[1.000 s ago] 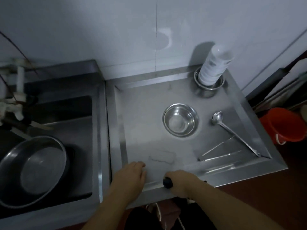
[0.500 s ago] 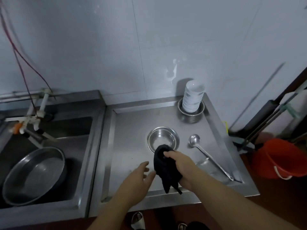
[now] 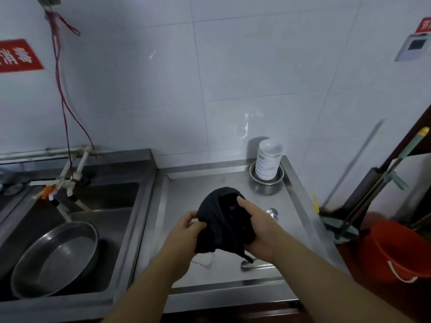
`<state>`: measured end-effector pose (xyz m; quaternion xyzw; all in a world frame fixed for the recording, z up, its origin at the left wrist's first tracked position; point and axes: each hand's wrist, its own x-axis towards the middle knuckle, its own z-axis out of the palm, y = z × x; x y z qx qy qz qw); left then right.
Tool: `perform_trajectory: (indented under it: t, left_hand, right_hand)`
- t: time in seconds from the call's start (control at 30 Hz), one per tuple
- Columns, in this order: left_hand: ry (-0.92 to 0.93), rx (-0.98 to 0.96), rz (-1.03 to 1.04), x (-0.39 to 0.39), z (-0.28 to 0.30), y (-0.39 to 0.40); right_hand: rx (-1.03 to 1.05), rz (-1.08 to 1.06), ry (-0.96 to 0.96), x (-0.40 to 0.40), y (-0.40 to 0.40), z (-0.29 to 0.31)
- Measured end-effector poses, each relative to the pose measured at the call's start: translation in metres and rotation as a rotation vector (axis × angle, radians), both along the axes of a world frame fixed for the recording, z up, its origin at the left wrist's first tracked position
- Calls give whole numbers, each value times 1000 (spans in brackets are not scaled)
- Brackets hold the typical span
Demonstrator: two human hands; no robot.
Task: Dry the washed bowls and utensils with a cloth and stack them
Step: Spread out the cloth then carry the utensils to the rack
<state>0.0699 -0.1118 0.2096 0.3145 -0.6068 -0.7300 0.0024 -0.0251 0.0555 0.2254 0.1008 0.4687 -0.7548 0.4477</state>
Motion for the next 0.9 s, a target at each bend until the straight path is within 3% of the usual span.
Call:
perform_trajectory:
  t: [0.17, 0.33, 0.5, 0.6, 0.77, 0.9]
  left_hand:
    - [88, -19, -39, 9, 26, -38]
    - [65, -89, -59, 21, 35, -76]
    - [96, 32, -194, 40, 39, -108]
    - [69, -332, -396, 45, 46, -123]
    - [45, -852, -546, 39, 78, -139]
    - [43, -1113, -564, 29, 110, -136]
  right_hand:
    - [67, 26, 160, 11, -14, 21]
    - [61, -34, 315, 20, -22, 25]
    - [67, -5, 430, 31, -22, 24]
    - [200, 20, 478, 37, -21, 31]
    - [715, 448, 957, 33, -5, 60]
    - [902, 572, 1228, 20, 9, 81]
